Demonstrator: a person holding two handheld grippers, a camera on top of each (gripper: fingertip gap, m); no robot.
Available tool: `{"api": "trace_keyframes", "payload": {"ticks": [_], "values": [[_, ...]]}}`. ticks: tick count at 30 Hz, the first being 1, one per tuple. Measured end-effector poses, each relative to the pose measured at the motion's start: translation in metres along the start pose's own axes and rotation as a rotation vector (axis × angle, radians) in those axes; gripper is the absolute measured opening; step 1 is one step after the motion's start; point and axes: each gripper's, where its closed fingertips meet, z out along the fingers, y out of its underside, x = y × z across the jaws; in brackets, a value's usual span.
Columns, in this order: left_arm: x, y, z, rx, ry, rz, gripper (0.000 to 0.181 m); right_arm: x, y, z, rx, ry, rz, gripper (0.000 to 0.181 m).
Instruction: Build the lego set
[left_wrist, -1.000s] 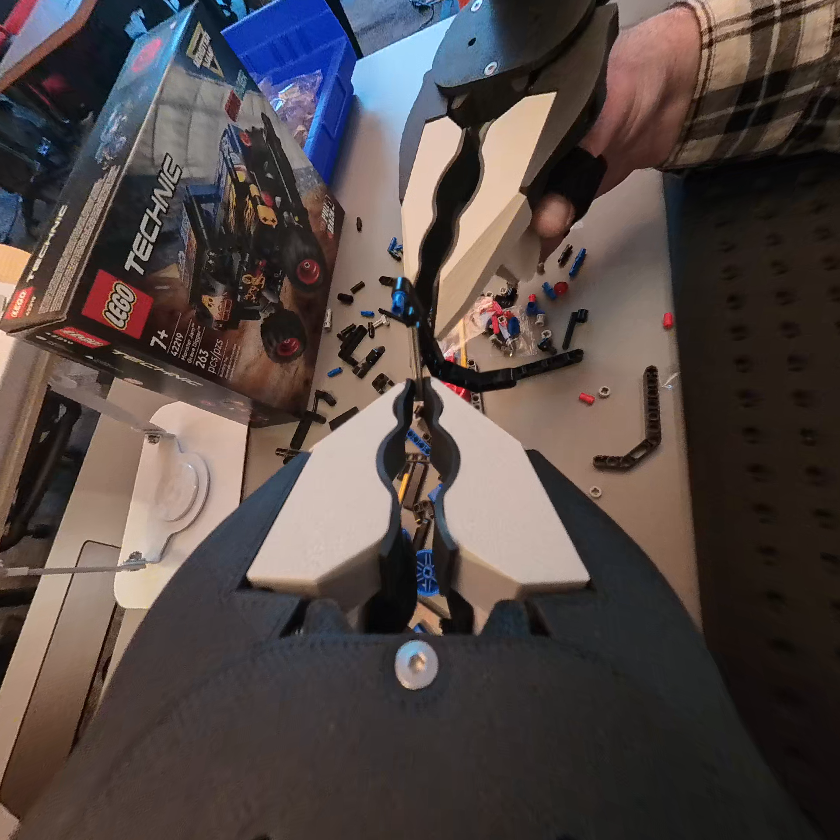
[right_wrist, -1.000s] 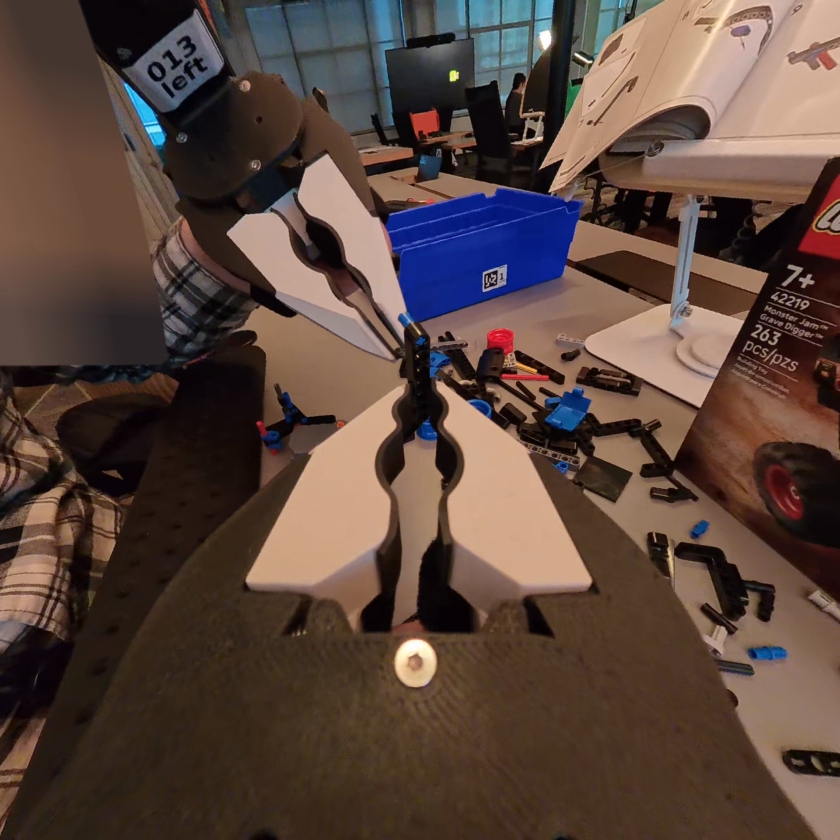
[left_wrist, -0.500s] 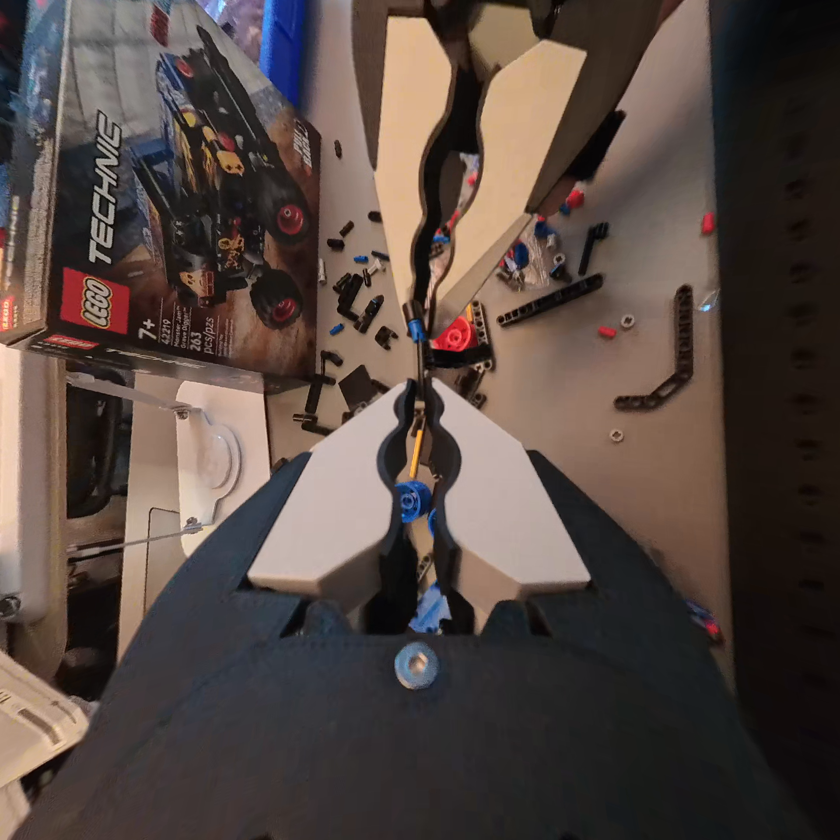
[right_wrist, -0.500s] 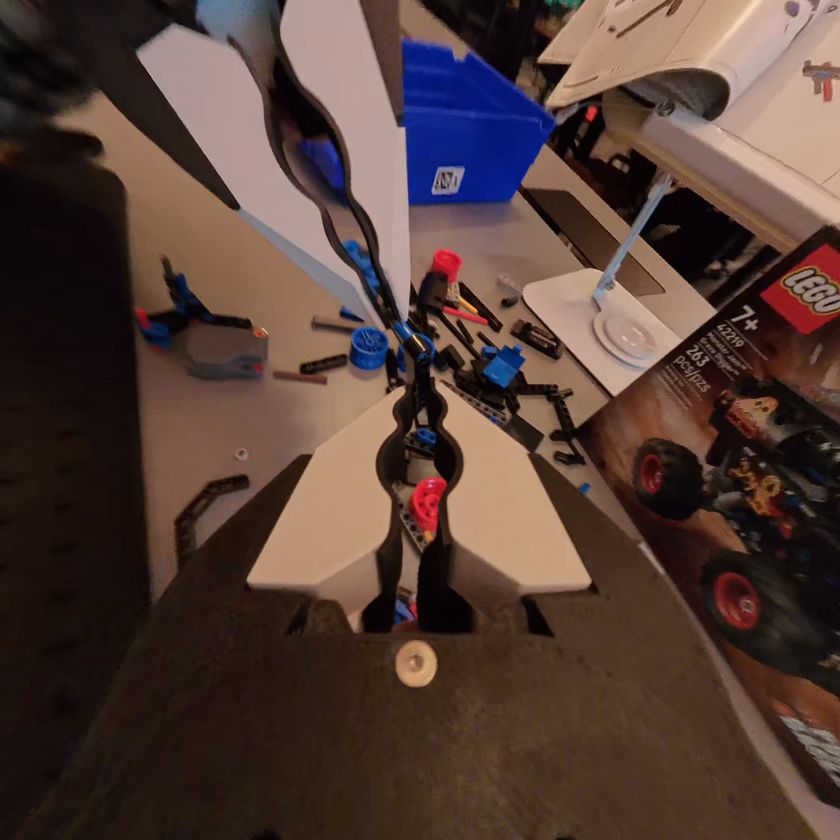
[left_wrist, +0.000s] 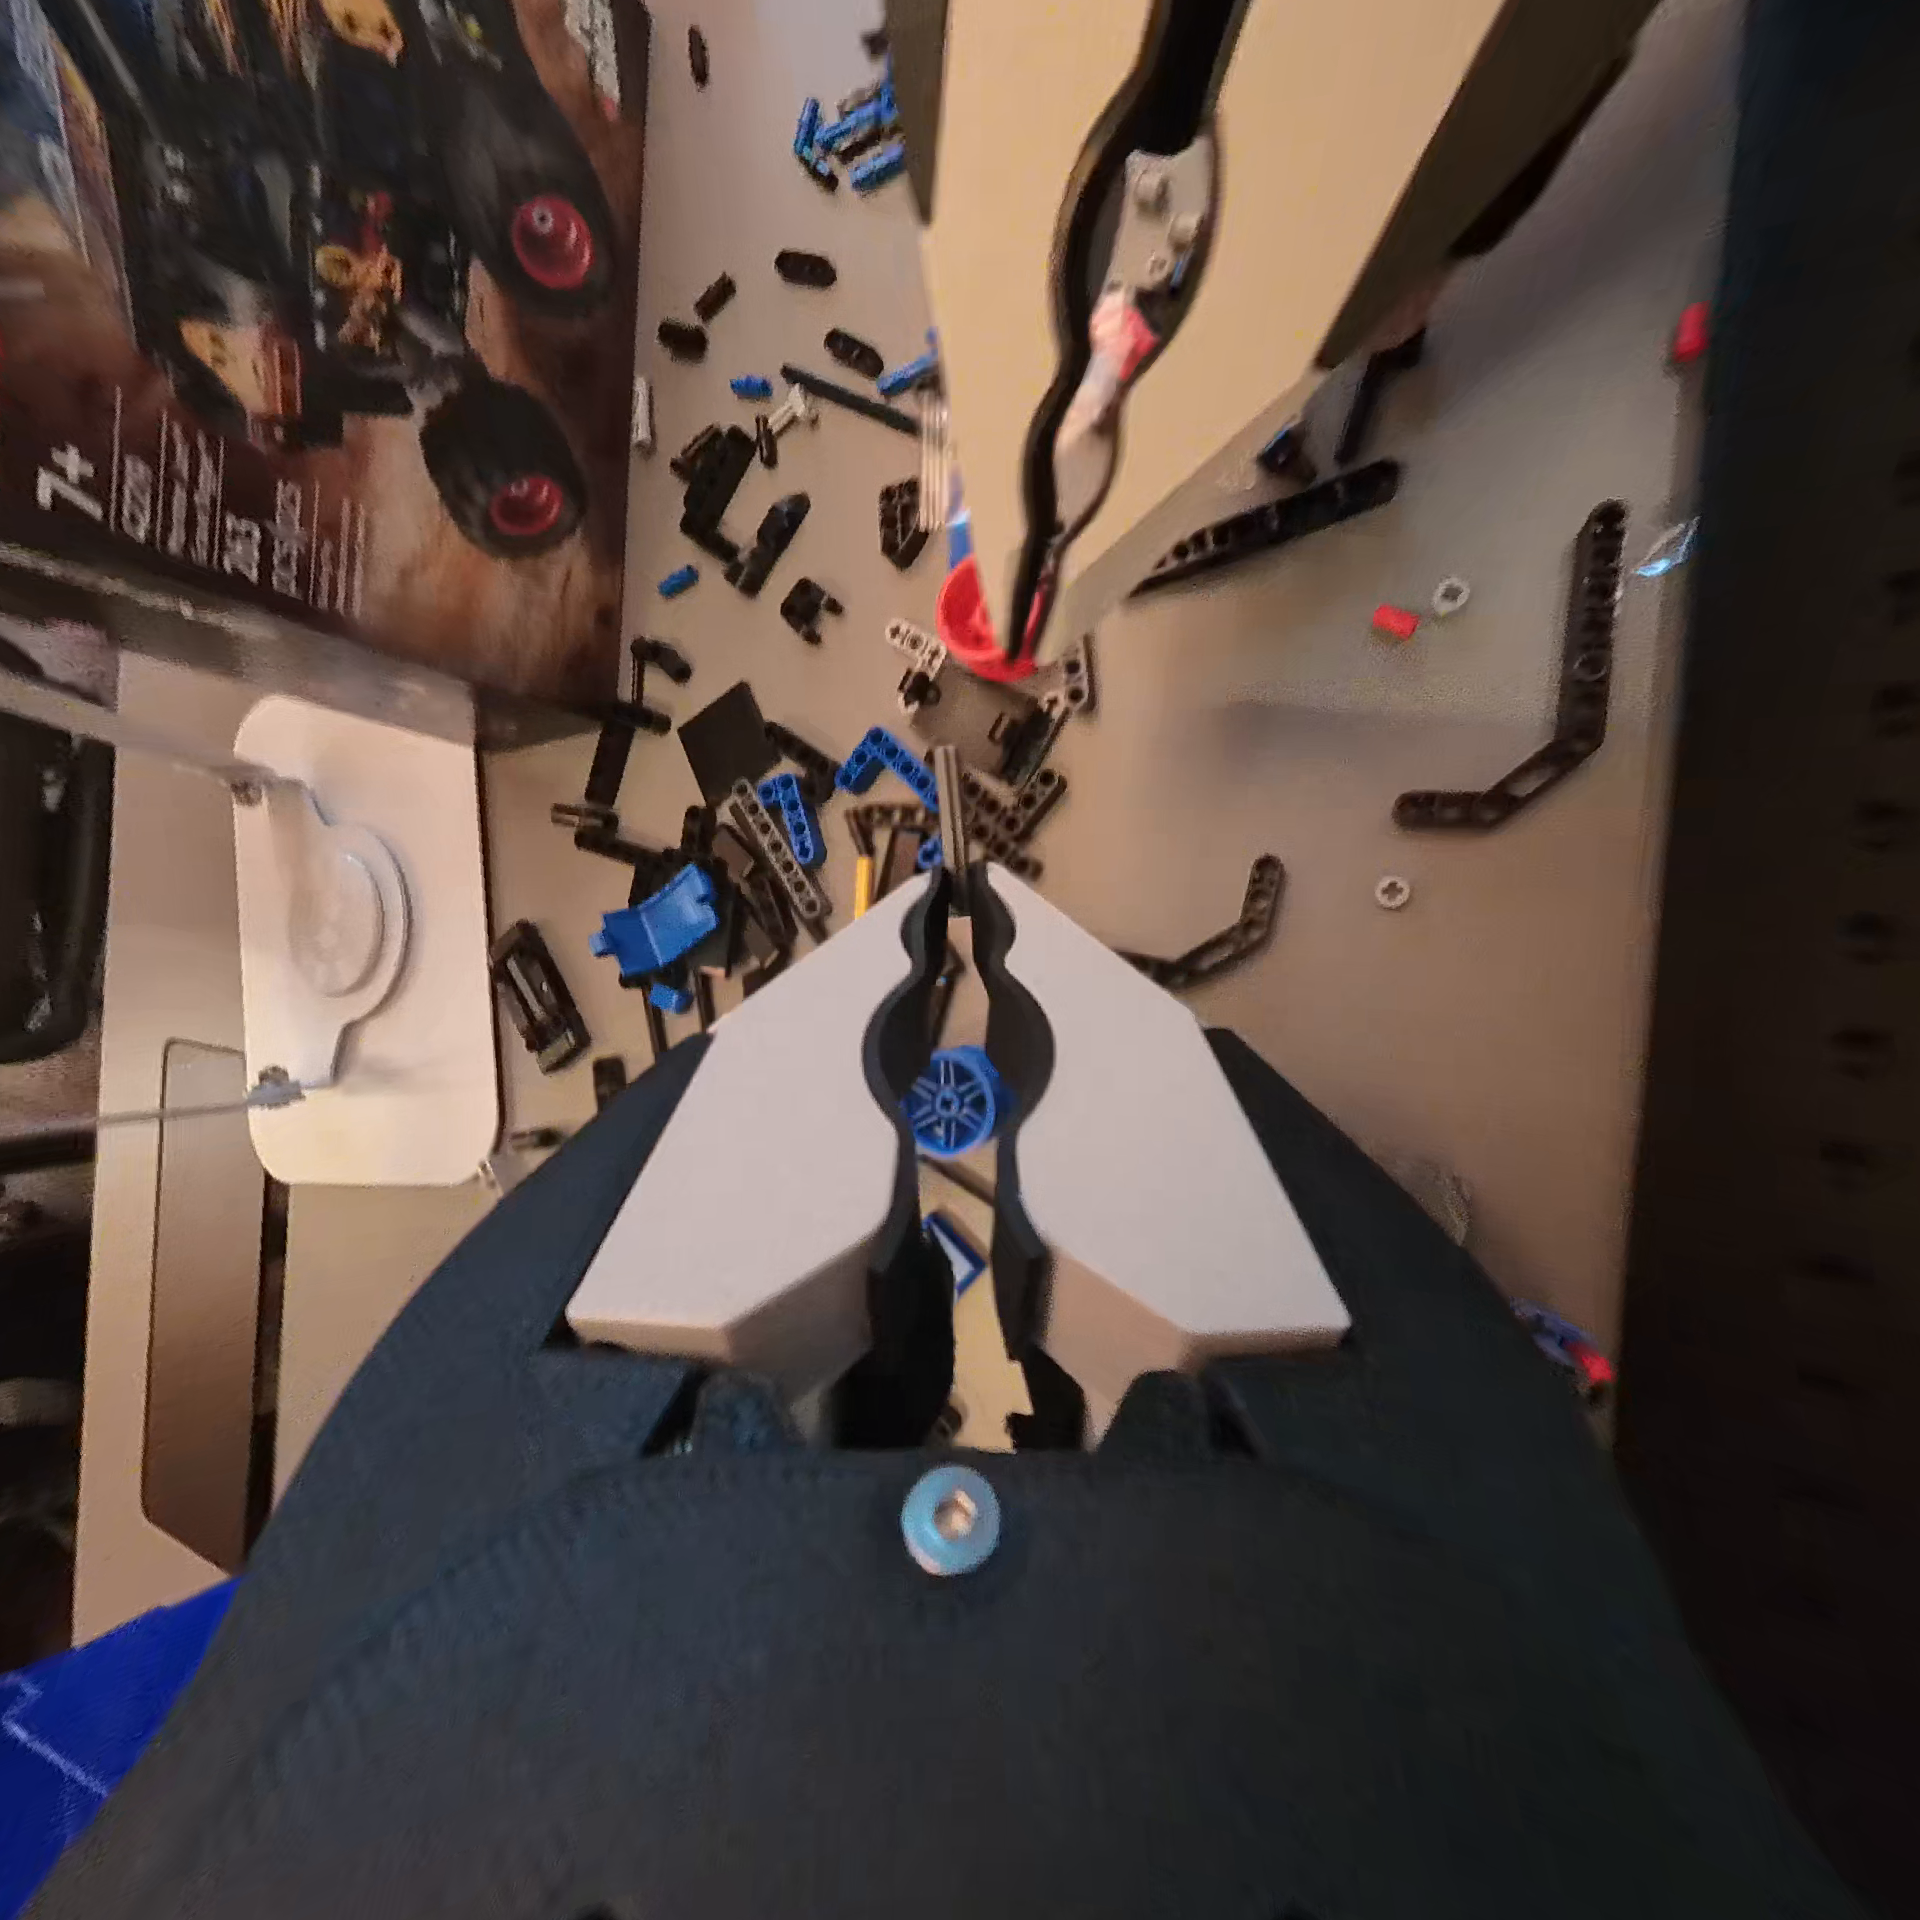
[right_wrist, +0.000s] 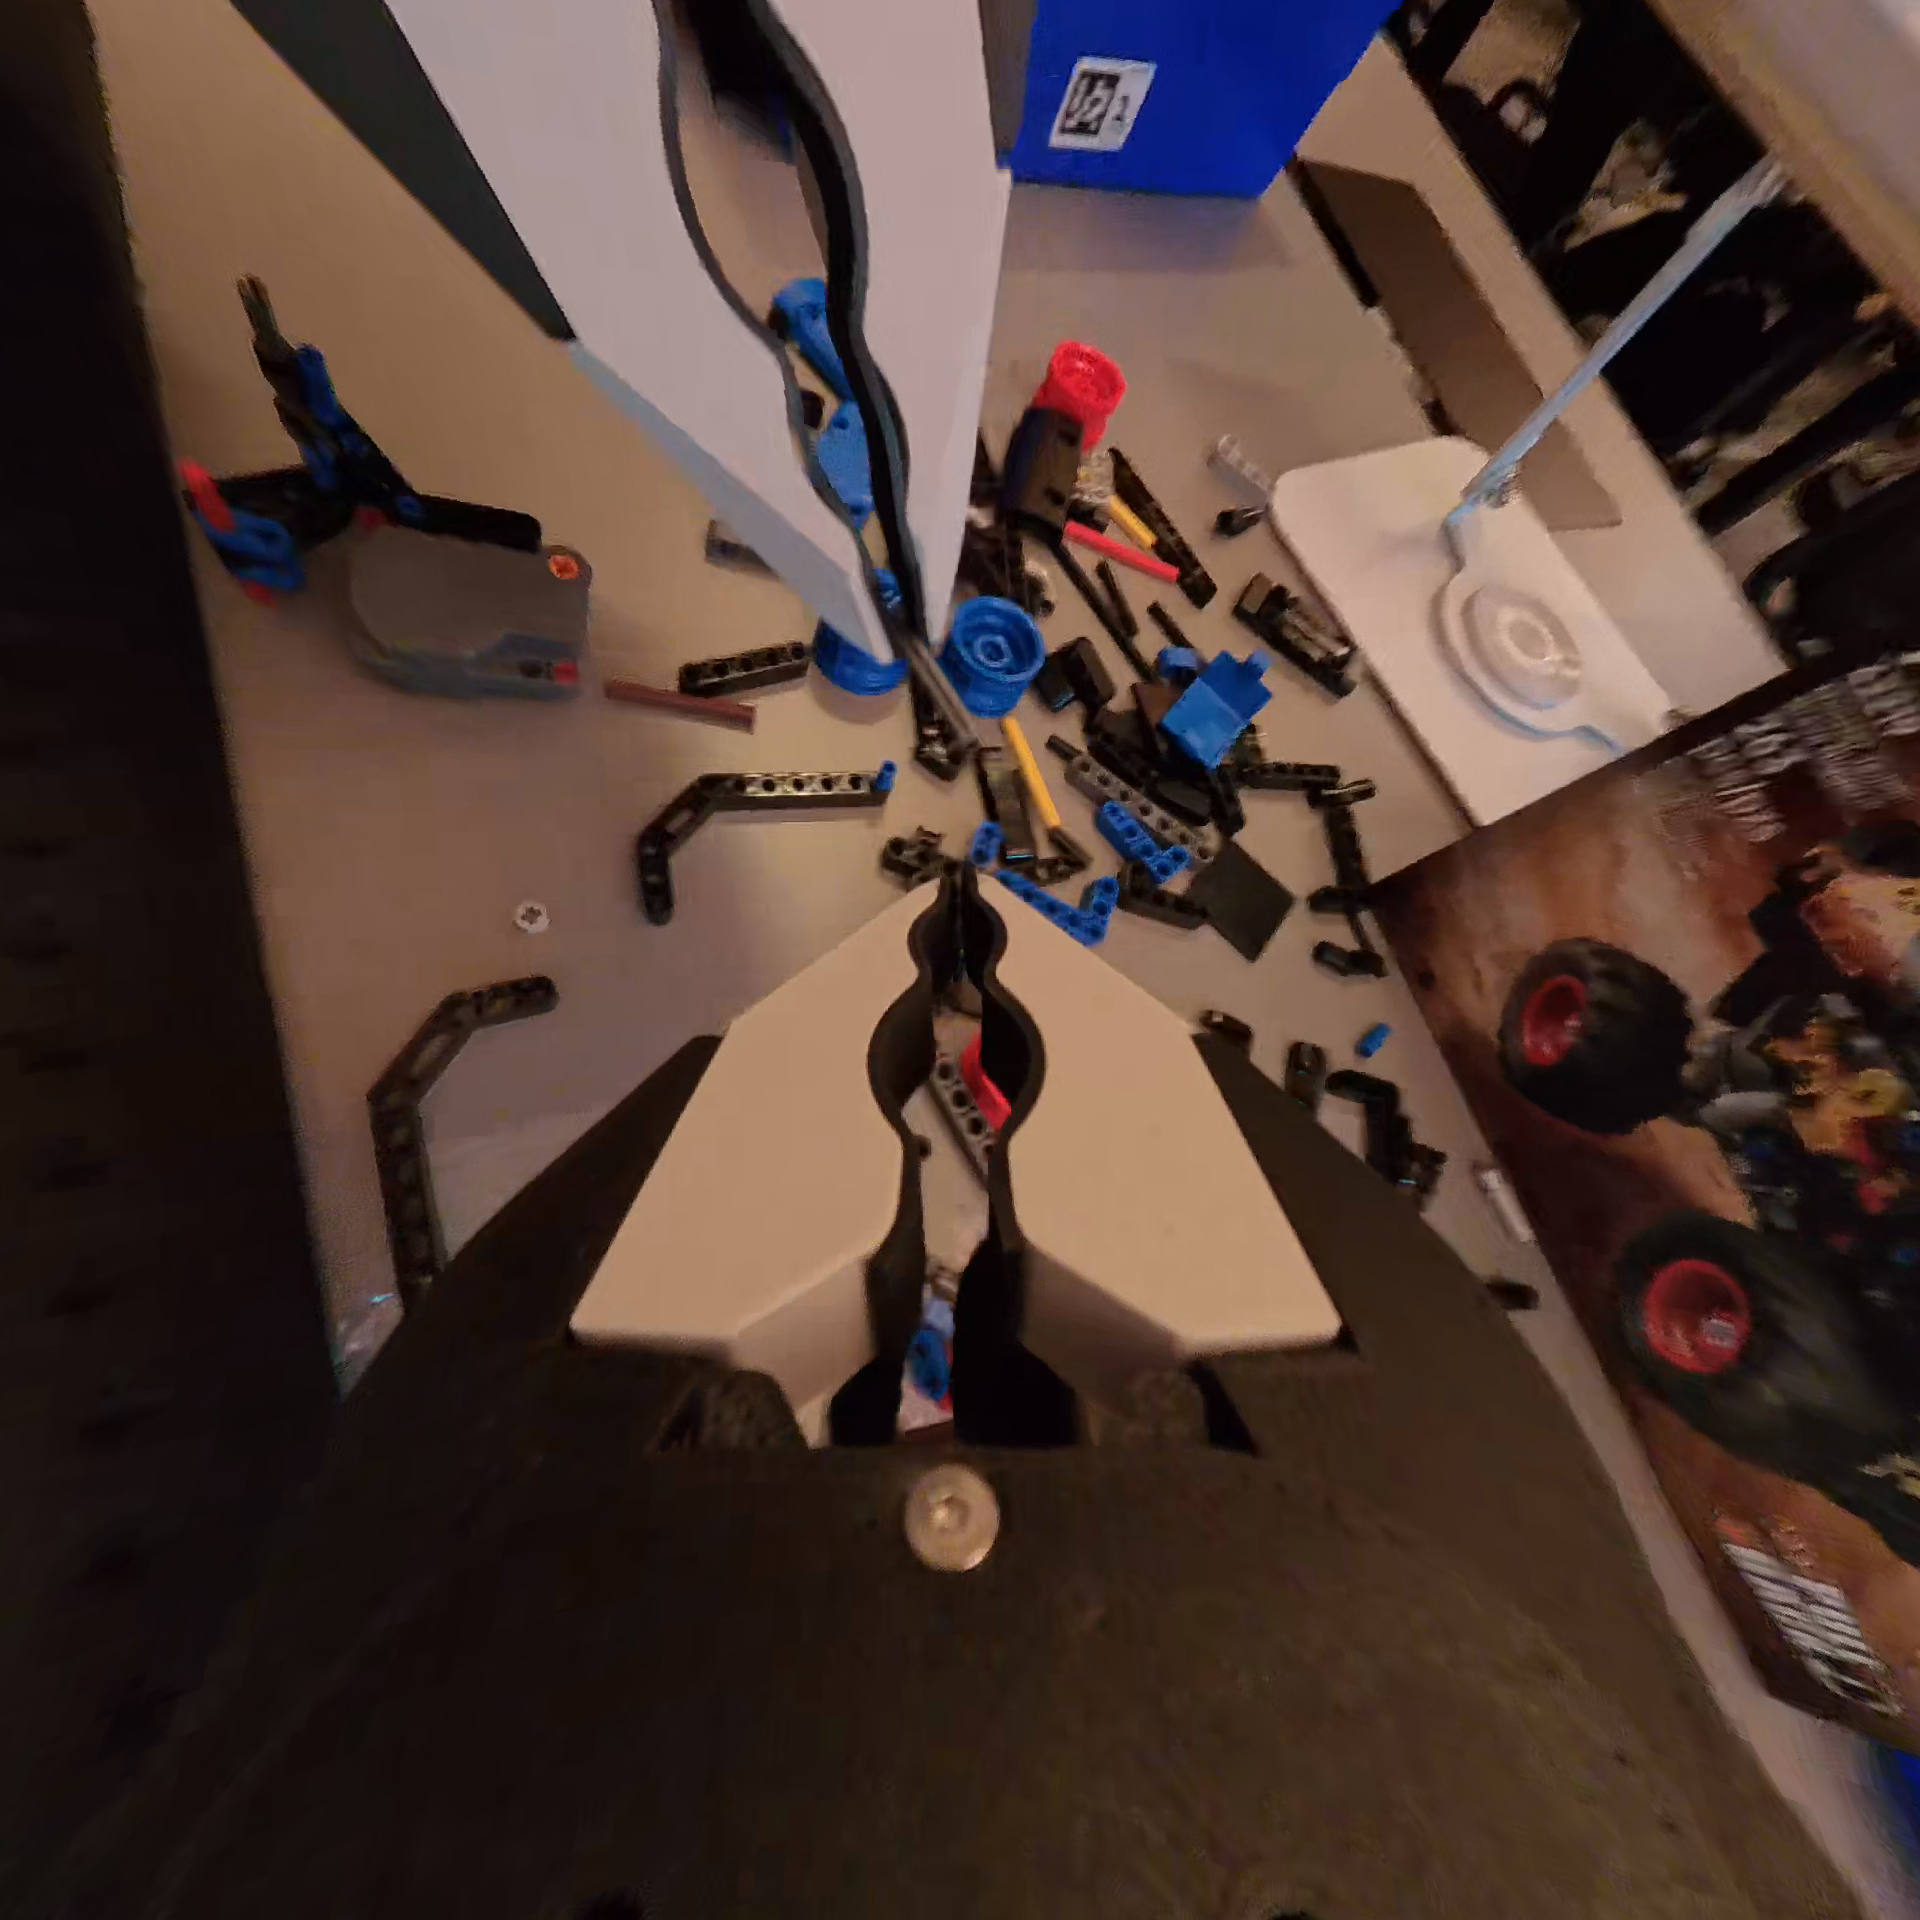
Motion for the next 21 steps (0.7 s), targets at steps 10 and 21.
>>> {"api": "trace_keyframes", "payload": {"ticks": [10, 21], "values": [[-0.003, 0.056, -0.003, -0.046, -0.025, -0.12, 0.002, -0.048, -0.005, 0.047, -0.141, -0.192, 0.156, 0.028], [0.001, 0.068, 0.002, 0.003, -0.015, -0.163, 0.002, -0.066, 0.011, 0.07, -0.226, -0.162, 0.109, 0.004]]}}
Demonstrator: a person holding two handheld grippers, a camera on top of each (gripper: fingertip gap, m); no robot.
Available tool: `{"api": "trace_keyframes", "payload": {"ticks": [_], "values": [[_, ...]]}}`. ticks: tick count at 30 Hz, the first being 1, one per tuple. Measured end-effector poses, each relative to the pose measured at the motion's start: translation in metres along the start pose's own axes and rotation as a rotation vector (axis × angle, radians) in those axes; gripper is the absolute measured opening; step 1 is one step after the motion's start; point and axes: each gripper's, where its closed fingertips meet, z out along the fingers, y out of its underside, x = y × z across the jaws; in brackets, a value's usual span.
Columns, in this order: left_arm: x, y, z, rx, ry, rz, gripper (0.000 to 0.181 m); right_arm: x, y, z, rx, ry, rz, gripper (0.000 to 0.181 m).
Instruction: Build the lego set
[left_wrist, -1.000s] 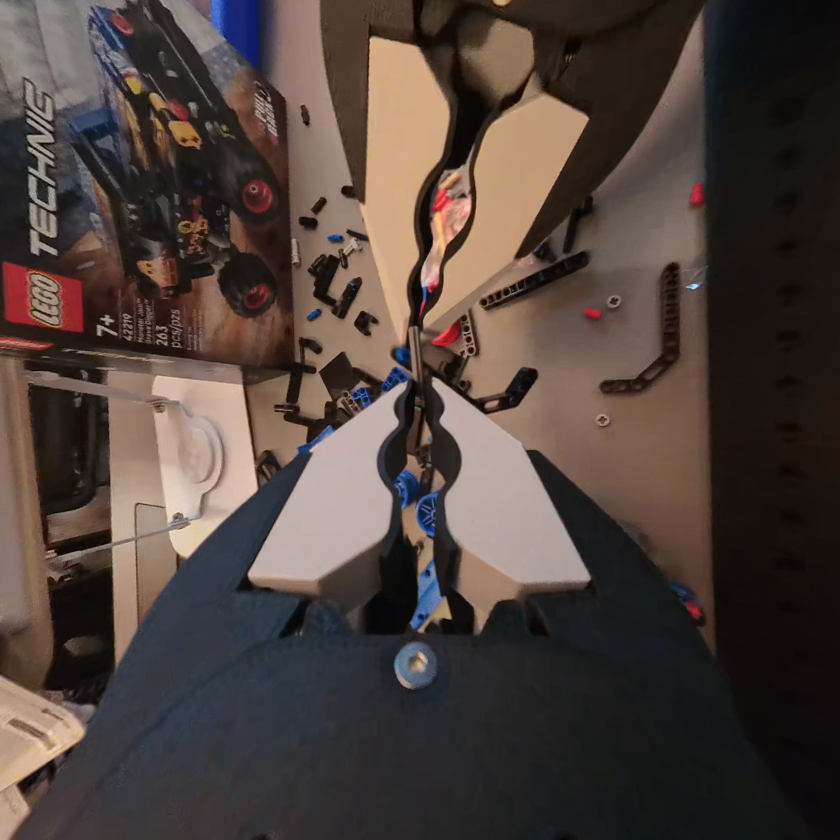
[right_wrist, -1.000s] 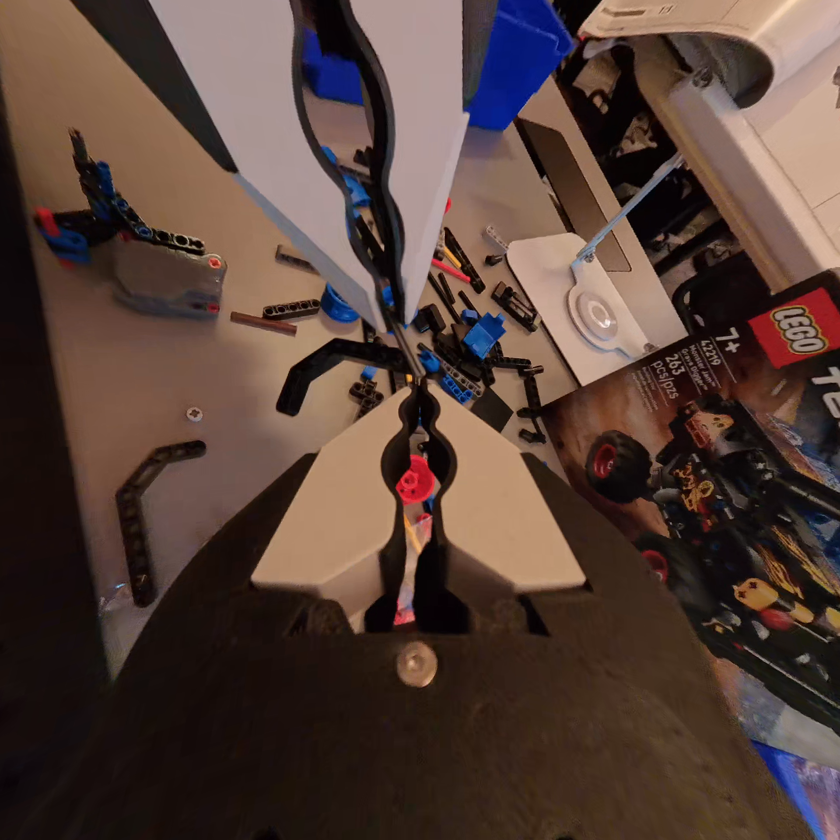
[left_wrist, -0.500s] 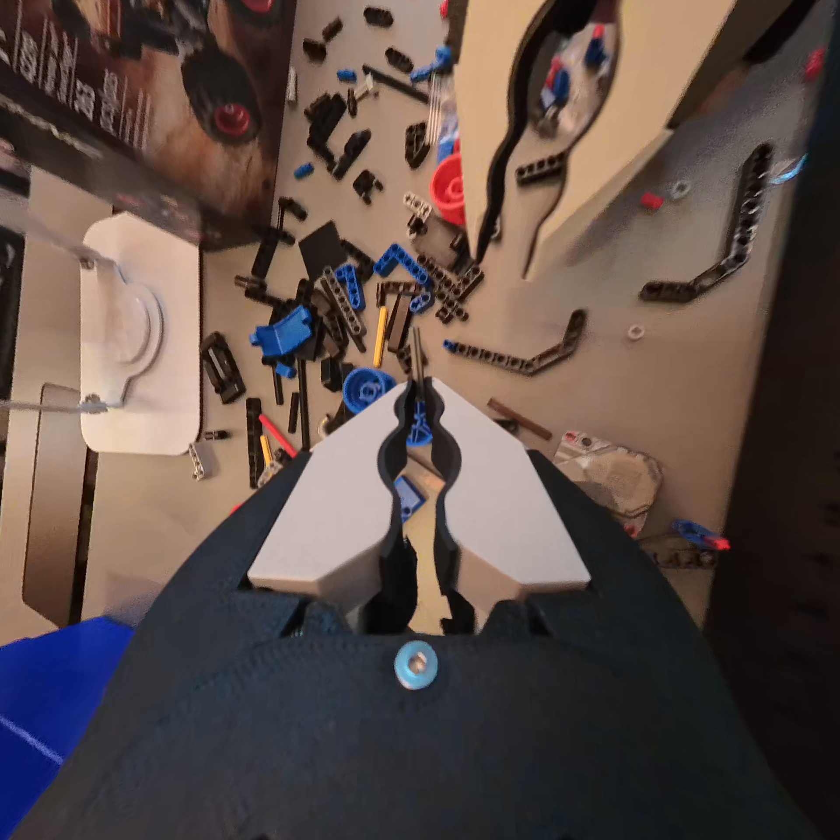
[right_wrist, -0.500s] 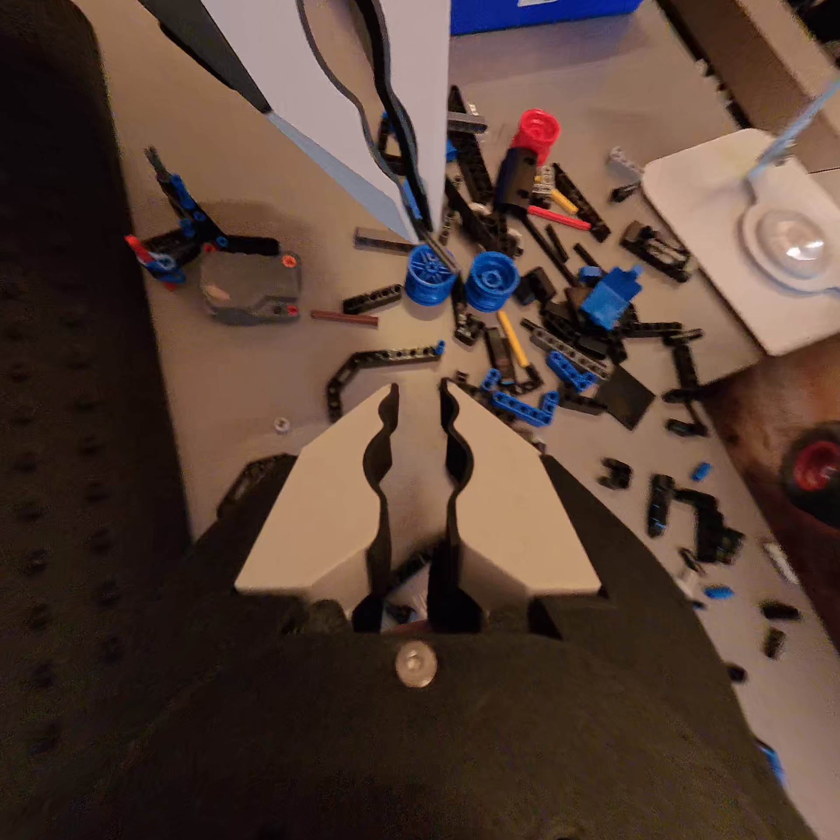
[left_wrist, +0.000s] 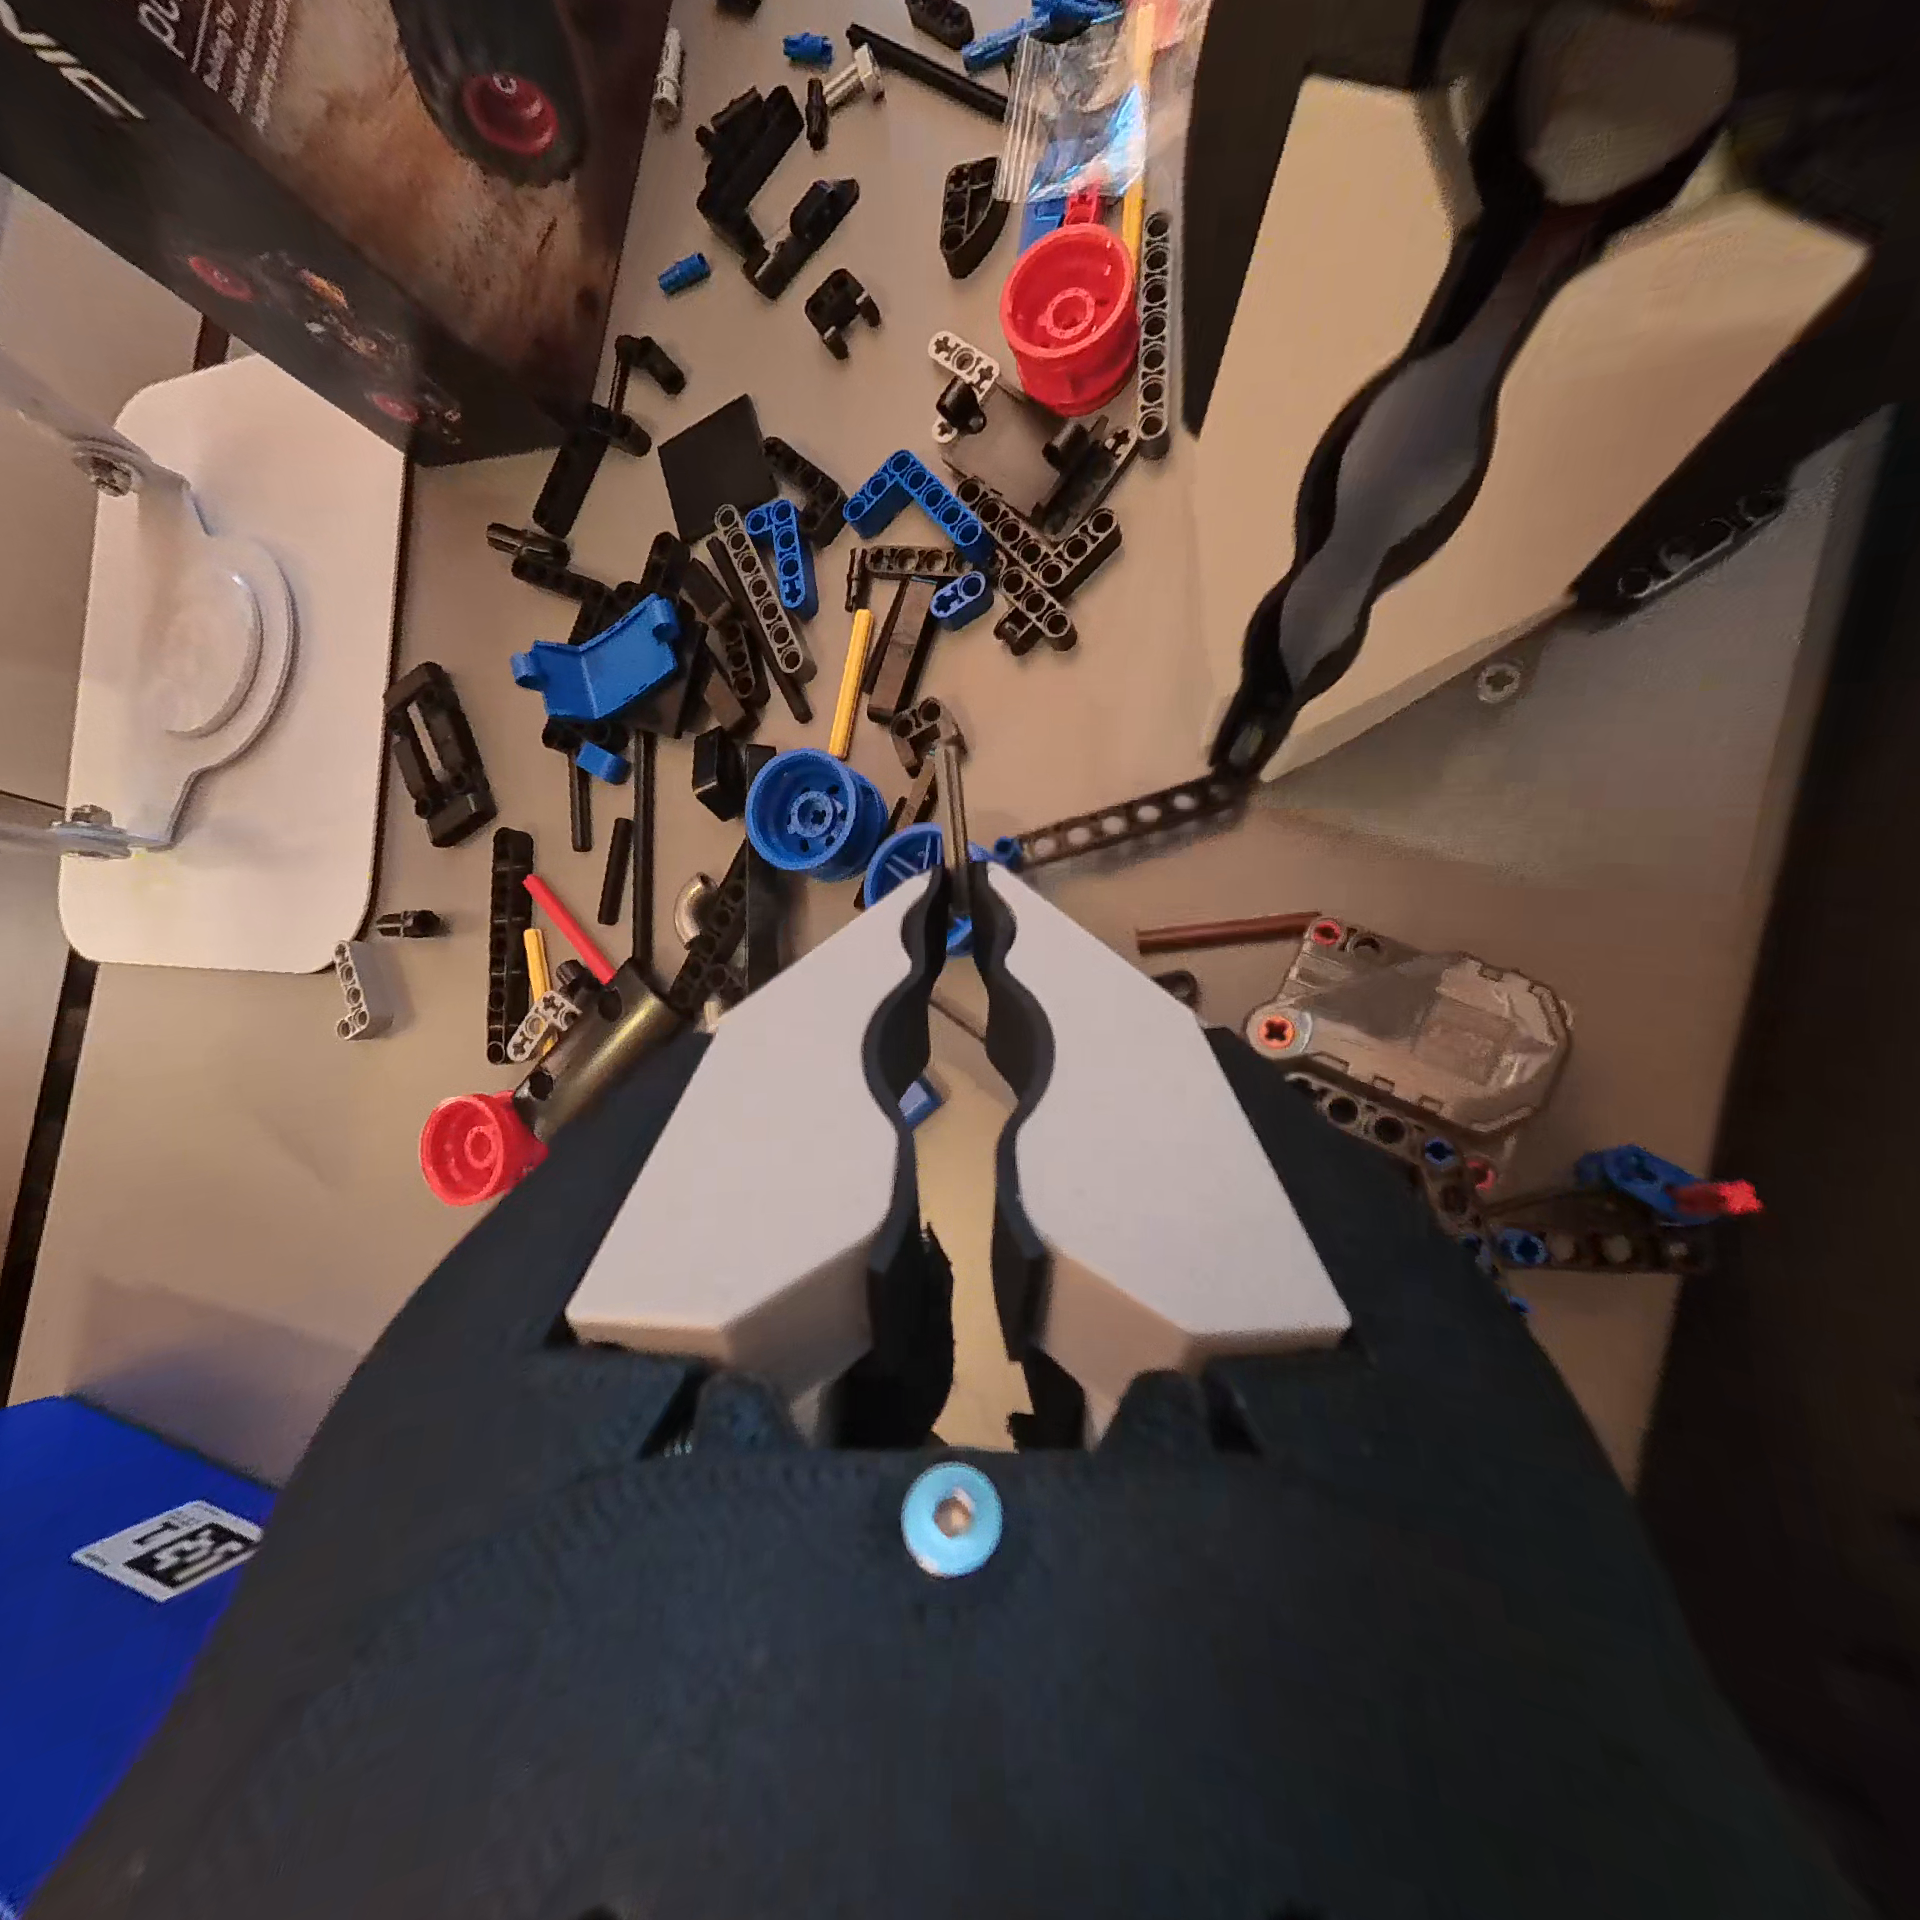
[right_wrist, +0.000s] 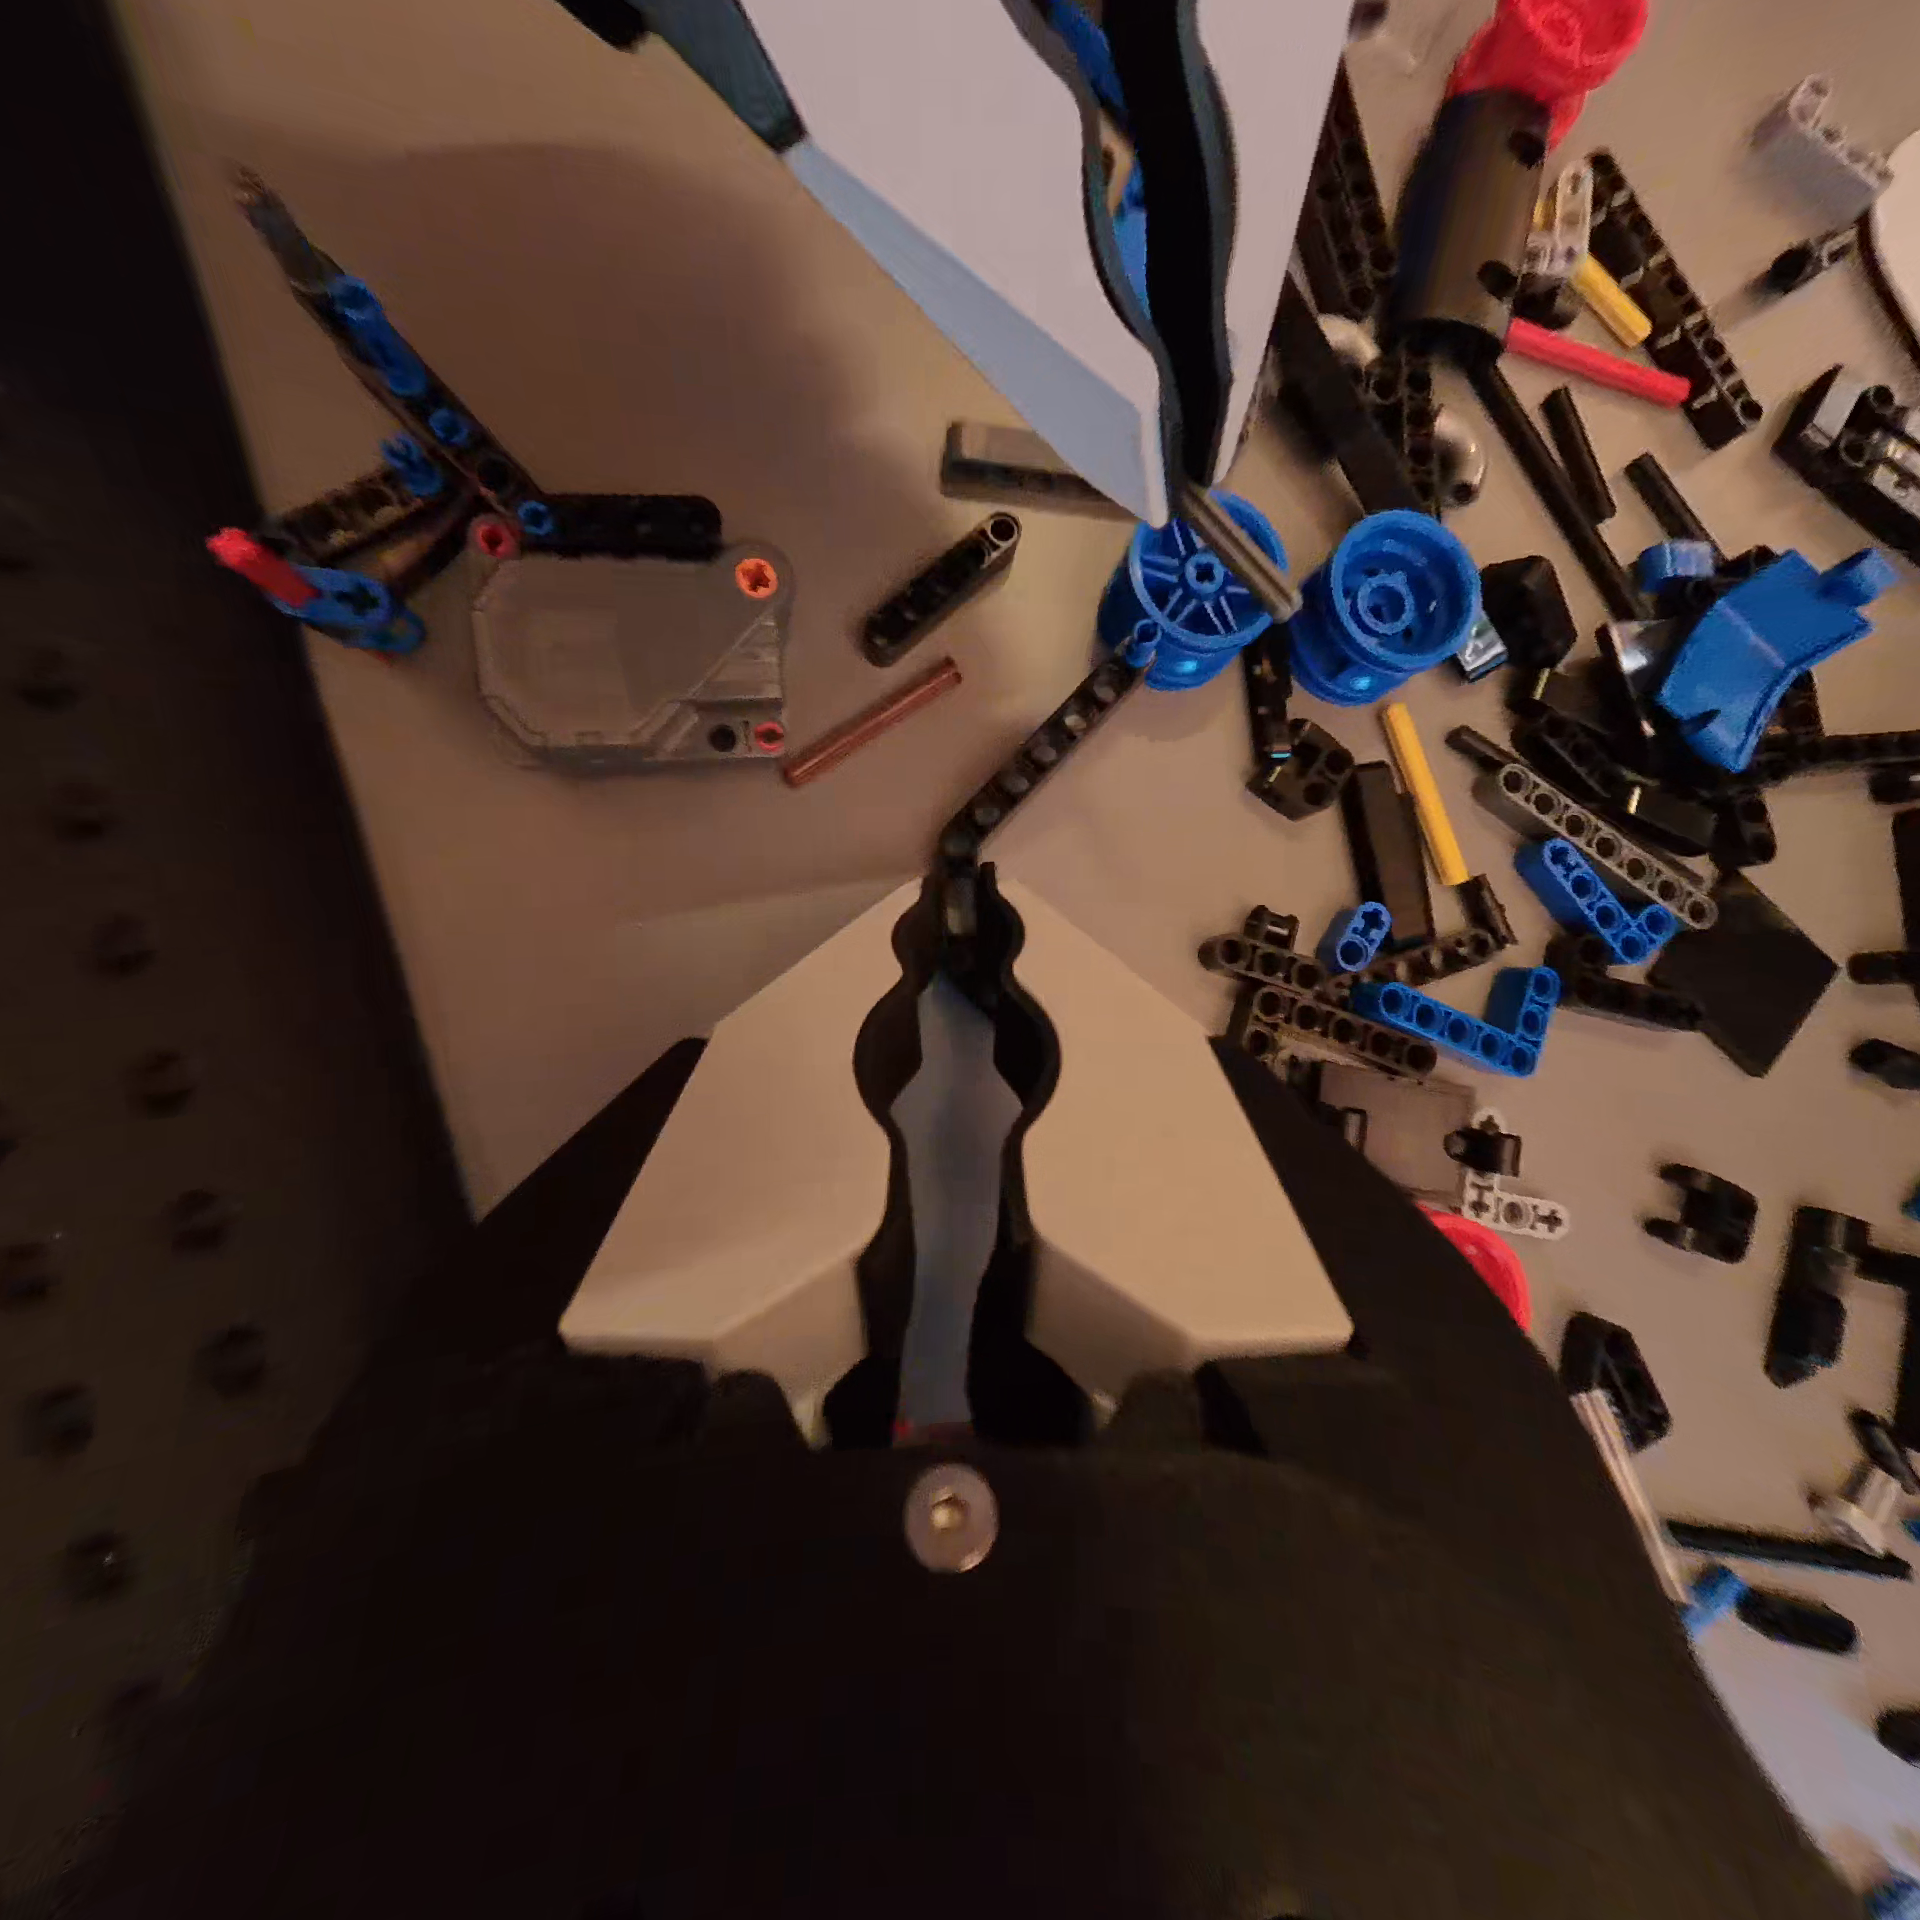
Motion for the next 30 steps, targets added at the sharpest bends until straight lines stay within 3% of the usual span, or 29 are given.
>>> {"api": "trace_keyframes", "payload": {"ticks": [6, 16, 21, 30], "values": [[-0.005, -0.003, -0.009, 0.092, -0.004, -0.048, 0.002, 0.014, -0.018, -0.039, 0.277, -0.073, 0.086, 0.005], [-0.01, -0.067, -0.044, 0.416, 0.021, -0.082, 0.001, 0.026, -0.049, -0.111, 0.76, -0.413, 0.298, 0.005], [-0.011, -0.081, -0.043, 0.413, 0.029, -0.067, 0.001, 0.021, -0.056, -0.127, 0.846, -0.487, 0.299, 0.005], [-0.01, -0.093, -0.051, 0.458, 0.055, -0.06, 0.0, 0.019, -0.055, -0.129, 0.852, -0.493, 0.282, 0.005]]}}
